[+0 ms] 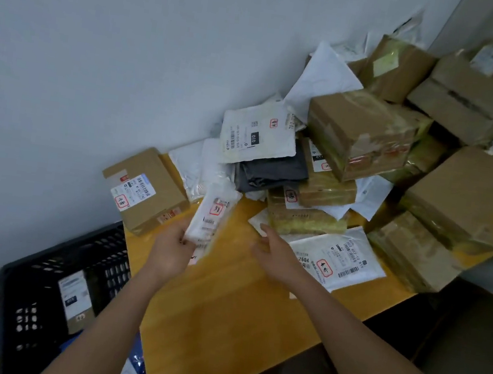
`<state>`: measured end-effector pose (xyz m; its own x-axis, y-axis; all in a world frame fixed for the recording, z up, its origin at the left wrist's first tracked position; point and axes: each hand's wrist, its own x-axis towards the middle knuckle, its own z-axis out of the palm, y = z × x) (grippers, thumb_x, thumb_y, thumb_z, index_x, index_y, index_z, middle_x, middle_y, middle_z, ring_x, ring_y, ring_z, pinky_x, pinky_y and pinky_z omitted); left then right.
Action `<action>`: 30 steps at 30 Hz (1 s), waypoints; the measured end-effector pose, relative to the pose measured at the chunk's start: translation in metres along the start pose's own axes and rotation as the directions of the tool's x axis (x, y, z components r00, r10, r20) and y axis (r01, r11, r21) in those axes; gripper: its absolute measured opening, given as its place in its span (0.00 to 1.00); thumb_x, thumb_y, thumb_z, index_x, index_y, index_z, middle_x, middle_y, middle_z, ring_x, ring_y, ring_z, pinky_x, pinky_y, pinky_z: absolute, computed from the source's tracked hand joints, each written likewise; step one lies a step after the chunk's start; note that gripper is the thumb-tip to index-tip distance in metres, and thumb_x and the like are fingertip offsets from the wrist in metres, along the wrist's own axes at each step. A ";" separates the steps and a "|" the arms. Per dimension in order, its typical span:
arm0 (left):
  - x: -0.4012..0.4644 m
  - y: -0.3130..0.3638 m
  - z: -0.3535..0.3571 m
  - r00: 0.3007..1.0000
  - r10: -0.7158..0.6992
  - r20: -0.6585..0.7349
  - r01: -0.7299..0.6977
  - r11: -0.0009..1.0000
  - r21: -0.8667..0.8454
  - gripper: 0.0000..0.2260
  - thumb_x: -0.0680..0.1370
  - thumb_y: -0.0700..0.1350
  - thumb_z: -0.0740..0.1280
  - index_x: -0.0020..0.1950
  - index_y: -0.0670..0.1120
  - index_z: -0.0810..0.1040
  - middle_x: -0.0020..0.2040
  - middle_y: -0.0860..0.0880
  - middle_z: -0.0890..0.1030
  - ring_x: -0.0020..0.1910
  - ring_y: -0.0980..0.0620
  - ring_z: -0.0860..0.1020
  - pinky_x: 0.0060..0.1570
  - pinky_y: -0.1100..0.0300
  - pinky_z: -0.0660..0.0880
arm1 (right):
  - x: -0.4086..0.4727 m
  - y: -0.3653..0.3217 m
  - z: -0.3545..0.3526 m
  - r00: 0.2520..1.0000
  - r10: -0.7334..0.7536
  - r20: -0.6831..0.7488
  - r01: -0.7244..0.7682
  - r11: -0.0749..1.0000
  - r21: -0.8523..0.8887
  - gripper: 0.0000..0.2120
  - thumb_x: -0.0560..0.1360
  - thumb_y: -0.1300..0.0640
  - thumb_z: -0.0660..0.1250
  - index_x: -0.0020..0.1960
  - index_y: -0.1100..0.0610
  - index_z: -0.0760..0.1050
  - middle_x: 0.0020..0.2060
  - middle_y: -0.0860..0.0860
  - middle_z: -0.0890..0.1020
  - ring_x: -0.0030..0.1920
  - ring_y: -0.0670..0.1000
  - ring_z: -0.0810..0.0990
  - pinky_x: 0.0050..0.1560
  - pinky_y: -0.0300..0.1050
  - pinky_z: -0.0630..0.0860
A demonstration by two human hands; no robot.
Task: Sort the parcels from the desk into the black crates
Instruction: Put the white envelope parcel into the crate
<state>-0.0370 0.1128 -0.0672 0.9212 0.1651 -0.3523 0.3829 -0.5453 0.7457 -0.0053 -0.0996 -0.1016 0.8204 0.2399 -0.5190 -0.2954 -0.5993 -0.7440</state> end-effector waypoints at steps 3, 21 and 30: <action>-0.011 0.015 -0.017 0.985 -0.167 0.033 0.168 0.915 -0.366 0.17 0.81 0.32 0.60 0.56 0.54 0.76 0.50 0.49 0.84 0.44 0.50 0.84 0.41 0.54 0.81 | 0.006 -0.022 0.002 0.999 0.020 0.025 -0.024 0.987 0.157 0.28 0.81 0.49 0.62 0.78 0.53 0.59 0.69 0.50 0.72 0.67 0.53 0.74 0.61 0.45 0.72; -0.037 0.018 -0.066 0.937 -0.309 -0.162 0.154 0.782 -0.604 0.27 0.79 0.34 0.64 0.76 0.48 0.62 0.66 0.47 0.75 0.52 0.53 0.78 0.46 0.59 0.76 | 0.003 -0.074 -0.011 0.981 -0.168 -0.096 0.181 0.972 0.150 0.19 0.82 0.66 0.59 0.71 0.55 0.72 0.60 0.49 0.78 0.52 0.47 0.76 0.45 0.34 0.73; -0.028 0.046 -0.046 0.998 0.022 -0.065 -0.027 0.996 -0.090 0.08 0.79 0.42 0.69 0.57 0.43 0.81 0.46 0.46 0.84 0.40 0.54 0.82 0.38 0.63 0.77 | -0.001 -0.110 -0.035 0.920 -0.390 -0.034 0.384 0.916 -0.121 0.18 0.77 0.69 0.64 0.61 0.52 0.80 0.58 0.50 0.80 0.56 0.52 0.79 0.49 0.38 0.79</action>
<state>-0.0422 0.1210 0.0032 0.9318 0.2063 -0.2986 0.3621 -0.4735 0.8029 0.0438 -0.0607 -0.0049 0.8867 0.4286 -0.1732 0.1036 -0.5492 -0.8292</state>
